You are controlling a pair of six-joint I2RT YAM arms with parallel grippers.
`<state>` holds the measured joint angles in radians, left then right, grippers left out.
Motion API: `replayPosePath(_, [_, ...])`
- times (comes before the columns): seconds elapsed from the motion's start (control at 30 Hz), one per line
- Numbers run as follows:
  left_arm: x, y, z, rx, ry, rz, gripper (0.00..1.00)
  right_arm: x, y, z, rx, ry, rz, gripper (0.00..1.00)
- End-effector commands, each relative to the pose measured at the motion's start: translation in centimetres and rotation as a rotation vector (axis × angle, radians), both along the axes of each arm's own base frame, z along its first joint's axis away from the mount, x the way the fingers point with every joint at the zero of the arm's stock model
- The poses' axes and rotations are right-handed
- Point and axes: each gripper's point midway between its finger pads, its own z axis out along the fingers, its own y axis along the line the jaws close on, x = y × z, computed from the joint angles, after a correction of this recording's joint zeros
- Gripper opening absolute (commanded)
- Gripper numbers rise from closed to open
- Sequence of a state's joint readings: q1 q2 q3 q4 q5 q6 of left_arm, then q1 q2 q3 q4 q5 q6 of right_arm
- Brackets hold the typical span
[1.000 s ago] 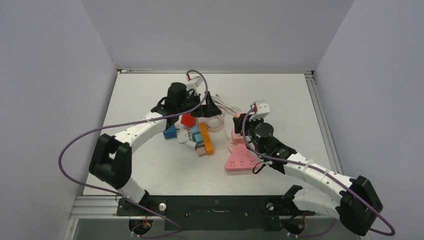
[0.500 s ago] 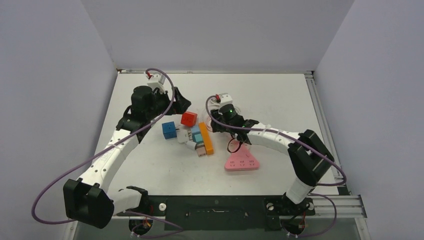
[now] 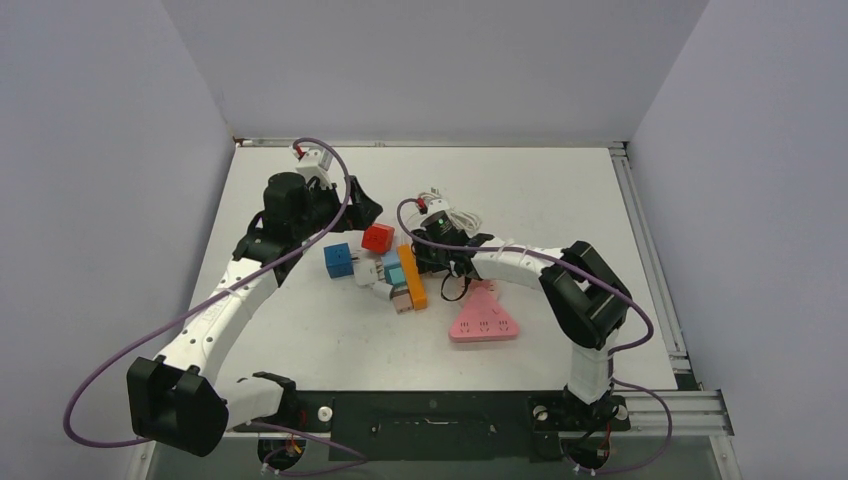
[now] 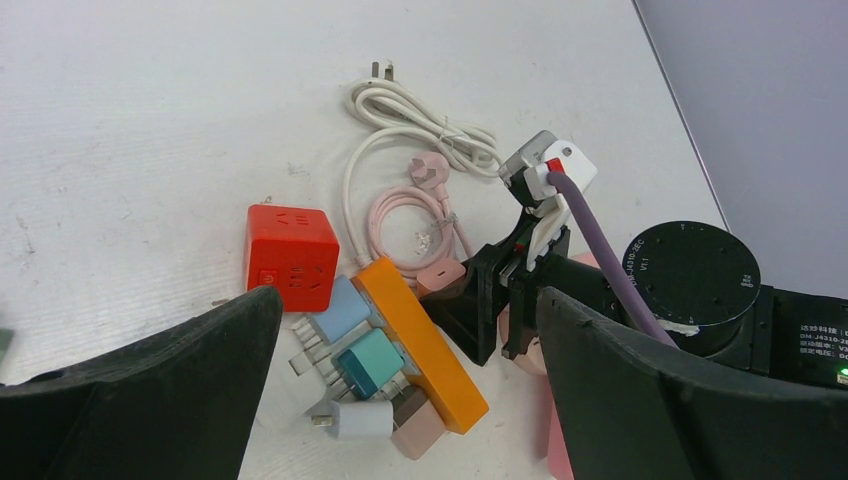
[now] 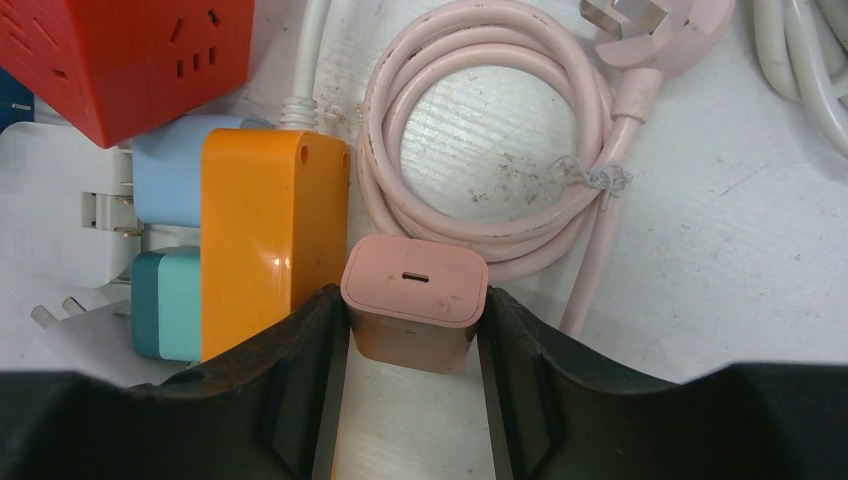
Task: Pull the plug off the socket
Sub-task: Place the plug at the center of the board.
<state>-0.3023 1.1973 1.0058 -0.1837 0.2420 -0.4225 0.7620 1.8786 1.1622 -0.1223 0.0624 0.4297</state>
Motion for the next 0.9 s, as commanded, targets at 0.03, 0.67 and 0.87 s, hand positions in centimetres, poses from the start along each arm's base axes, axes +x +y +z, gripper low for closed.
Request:
replayPosePath(0.03, [0.2,-0.2,0.6,-0.002,-0.028,-0.011,0.96,0.5,1.0,1.2,0.026,-0.021,0.0,0.44])
replayPosePath(0.67, [0.5,-0.4,-0.7,-0.002,0.004,-0.016,0.96,-0.3,-1.4,12.4,0.135,-0.253,-0.002,0.82])
replayPosePath(0.87, [0.4,-0.8,-1.3,-0.018,0.024,-0.028,0.96,-1.4,-8.3,14.1,-0.028,-0.288,-0.211,0.97])
